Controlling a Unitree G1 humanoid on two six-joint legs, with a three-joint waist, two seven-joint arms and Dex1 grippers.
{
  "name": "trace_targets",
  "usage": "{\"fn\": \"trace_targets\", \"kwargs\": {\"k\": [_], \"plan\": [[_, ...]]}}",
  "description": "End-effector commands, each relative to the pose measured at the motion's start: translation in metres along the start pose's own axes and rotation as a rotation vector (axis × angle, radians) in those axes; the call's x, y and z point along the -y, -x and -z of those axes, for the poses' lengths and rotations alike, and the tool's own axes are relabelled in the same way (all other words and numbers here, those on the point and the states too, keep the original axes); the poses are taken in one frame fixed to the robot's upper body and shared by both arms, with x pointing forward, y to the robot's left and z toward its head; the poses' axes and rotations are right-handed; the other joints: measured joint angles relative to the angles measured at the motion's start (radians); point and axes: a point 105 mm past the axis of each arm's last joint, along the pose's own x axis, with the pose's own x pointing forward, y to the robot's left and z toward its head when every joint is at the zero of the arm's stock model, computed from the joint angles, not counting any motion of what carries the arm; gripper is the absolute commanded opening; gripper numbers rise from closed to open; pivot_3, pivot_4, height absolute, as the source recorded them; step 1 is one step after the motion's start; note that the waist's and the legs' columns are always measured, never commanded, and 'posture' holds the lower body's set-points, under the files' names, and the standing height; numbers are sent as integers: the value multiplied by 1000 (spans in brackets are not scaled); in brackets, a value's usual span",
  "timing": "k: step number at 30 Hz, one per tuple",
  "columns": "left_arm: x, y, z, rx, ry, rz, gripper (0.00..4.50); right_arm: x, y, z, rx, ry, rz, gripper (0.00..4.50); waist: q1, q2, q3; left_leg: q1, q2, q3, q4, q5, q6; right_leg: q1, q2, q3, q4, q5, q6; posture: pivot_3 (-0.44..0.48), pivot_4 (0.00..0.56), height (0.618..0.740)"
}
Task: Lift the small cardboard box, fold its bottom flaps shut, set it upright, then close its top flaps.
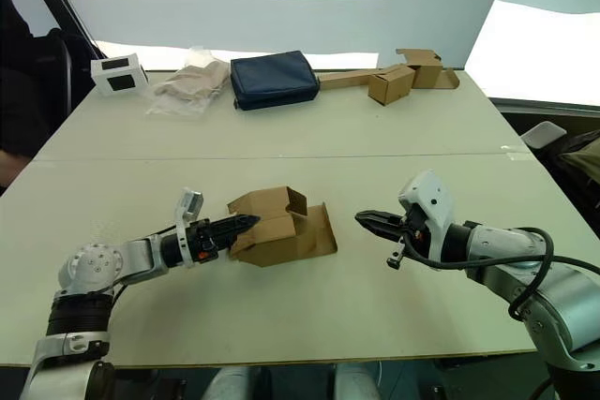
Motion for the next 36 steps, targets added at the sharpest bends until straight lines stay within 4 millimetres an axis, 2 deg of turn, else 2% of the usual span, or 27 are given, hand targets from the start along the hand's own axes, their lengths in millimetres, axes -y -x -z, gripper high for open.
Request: {"fn": "trace_targets", "kwargs": {"k": [1, 9, 23, 25, 26, 28, 35, 36], "plan": [[-5, -4, -2, 2, -10, 9, 4466, -1, 4, -14, 30, 59, 8, 0, 1, 0, 0, 0, 0, 0, 0, 0, 0, 0, 0, 0, 0, 0, 0, 0, 150, 740], [0, -13, -13, 20, -11, 59, 4466, 0, 3, -17, 31, 65, 4, 0, 0, 0, 0, 0, 0, 0, 0, 0, 0, 0, 0, 0, 0, 0, 0, 0, 150, 740], [16, -25, -15, 5, -18, 93, 4466, -1, 2, -17, 38, 66, 14, 0, 0, 0, 0, 0, 0, -1, 0, 0, 0, 0, 0, 0, 0, 0, 0, 0, 150, 740], [17, -24, -16, 7, -19, 90, 3971, -2, 2, -17, 40, 65, 16, 0, 0, 0, 0, 0, 0, -1, 0, 0, 0, 0, 0, 0, 0, 0, 0, 0, 150, 740], [17, -24, -16, 8, -20, 87, 3893, -1, 2, -17, 40, 64, 17, 0, 0, 0, 0, 0, 0, -1, 0, 0, 0, 0, 0, 0, 0, 0, 0, 0, 150, 740], [18, -23, -17, 9, -21, 83, 2950, -1, 2, -17, 41, 64, 18, 0, 0, 0, 0, 0, 0, -1, 0, 0, 0, 0, 0, 0, 0, 0, 0, 0, 150, 740], [19, -15, -19, 15, -32, 60, 270, -1, 1, -17, 47, 63, 17, 0, 0, 0, 0, 0, 0, -1, 0, 0, 0, 0, 0, 0, 0, 0, 0, 0, 150, 740], [19, -13, -19, 15, -33, 57, 35, 0, 0, -17, 48, 64, 17, 0, 0, 0, 0, 0, 0, -1, 0, 0, 0, 0, 0, 0, 0, 0, 0, 0, 150, 740]]}}
